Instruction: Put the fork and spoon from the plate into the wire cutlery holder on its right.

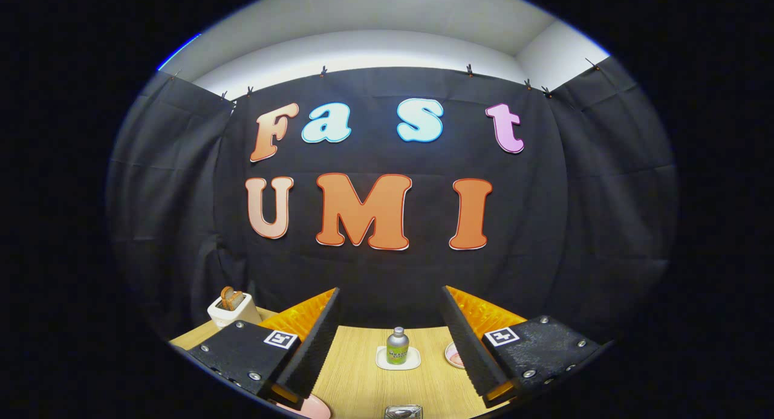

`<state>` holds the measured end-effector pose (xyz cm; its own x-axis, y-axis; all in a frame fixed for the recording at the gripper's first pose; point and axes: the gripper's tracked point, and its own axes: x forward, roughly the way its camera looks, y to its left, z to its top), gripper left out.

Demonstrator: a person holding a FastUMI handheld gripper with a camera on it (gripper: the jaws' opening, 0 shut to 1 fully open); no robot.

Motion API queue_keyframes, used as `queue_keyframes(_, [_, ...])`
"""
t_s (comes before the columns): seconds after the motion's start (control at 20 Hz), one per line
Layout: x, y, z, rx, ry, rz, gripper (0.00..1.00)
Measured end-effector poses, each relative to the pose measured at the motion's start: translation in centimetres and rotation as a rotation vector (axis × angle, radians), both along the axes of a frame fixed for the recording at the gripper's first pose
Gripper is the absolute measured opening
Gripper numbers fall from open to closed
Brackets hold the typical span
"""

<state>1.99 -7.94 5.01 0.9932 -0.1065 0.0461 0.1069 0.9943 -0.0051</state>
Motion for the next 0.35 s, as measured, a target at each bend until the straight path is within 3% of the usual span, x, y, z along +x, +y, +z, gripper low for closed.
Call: queue_keyframes(0.35, [0.18,0.58,0.46,0.013,-0.009,0.01,0.97])
